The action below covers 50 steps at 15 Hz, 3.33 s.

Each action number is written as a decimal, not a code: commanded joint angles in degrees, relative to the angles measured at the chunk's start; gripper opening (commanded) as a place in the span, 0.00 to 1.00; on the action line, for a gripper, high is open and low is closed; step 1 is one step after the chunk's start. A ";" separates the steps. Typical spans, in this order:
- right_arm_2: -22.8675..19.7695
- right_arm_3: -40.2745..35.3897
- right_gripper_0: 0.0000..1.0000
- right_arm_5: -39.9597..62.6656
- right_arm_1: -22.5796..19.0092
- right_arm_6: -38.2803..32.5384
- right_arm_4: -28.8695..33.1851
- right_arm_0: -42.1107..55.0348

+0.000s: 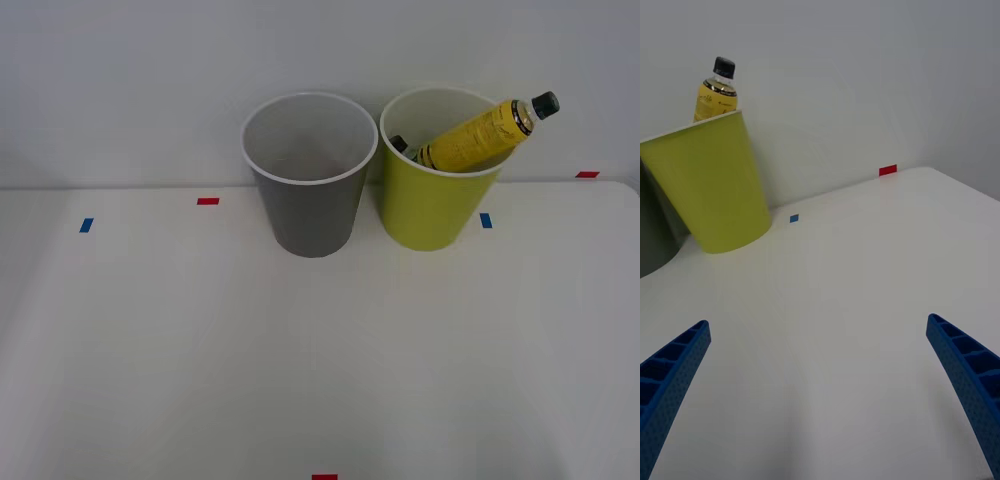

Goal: Put cans in the gray bin, plastic bottles in the light green bin

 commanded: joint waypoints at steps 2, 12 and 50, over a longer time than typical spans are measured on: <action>-0.10 -0.03 1.00 -0.01 0.01 0.00 0.08 0.12; -0.19 -0.03 1.00 -0.62 0.01 0.17 0.17 0.29; -0.19 -0.03 1.00 -0.62 0.01 0.17 0.17 0.29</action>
